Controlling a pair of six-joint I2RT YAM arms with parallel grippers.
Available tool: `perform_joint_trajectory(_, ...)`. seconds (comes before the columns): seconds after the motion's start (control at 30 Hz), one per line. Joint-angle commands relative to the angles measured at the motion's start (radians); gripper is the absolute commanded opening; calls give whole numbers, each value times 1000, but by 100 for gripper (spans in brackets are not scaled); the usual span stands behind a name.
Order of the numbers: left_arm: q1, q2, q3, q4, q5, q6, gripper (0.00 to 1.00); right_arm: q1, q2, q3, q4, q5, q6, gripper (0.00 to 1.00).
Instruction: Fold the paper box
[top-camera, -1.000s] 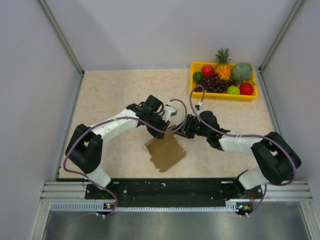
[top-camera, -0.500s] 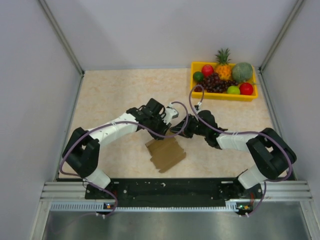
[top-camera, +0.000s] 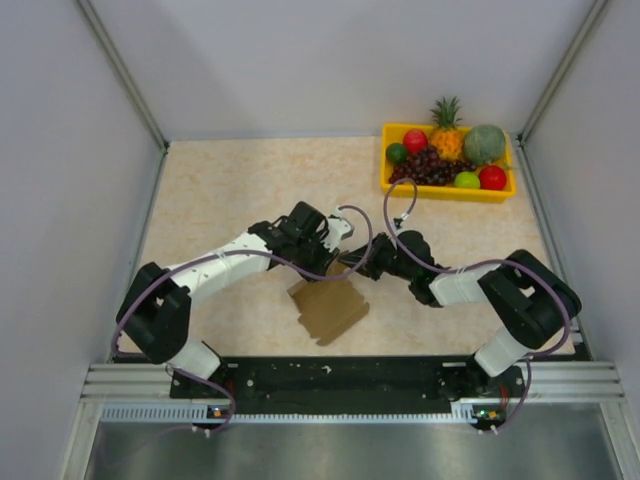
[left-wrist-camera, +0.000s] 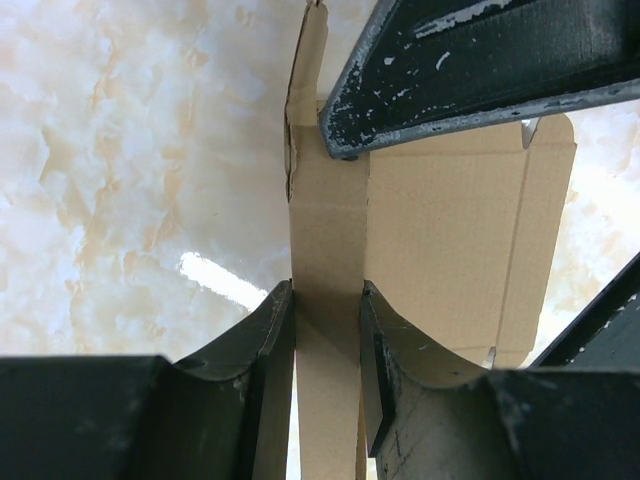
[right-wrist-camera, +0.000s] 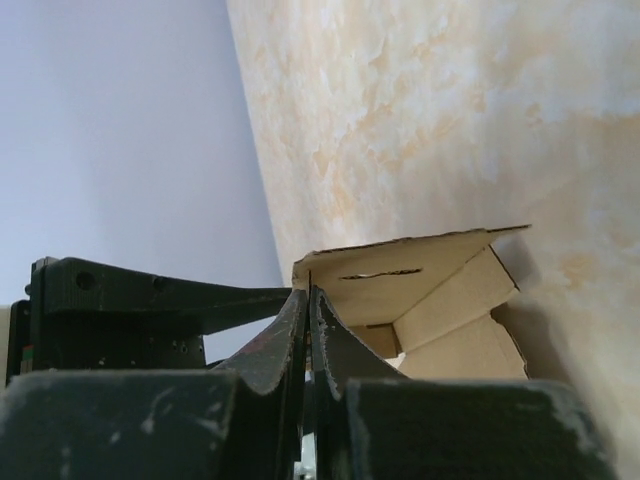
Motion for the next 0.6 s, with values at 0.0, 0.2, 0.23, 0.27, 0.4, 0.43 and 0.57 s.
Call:
perform_joint_trajectory(0.0,-19,-91,-20,162,-11,-56,18,87,43,-39,189,69,216,0)
perform_joint_trajectory(0.2,-20,-143,-72,245,-28,-108,18,142,109,-75,311,115,335,0)
perform_joint_trajectory(0.23,-20,-150,-78,266,-26,-113,18,150,126,-70,337,114,353,0)
perform_joint_trajectory(0.27,-20,-157,-90,280,-28,-114,18,157,164,-73,404,118,400,0)
perform_joint_trajectory(0.4,-24,-173,-98,305,-17,-120,19,209,237,-64,508,130,480,0)
perform_joint_trajectory(0.43,-24,-173,-98,306,-17,-122,18,217,243,-59,510,133,488,0)
perform_joint_trajectory(0.57,-25,-174,-104,309,-16,-122,18,226,218,-82,506,190,471,0)
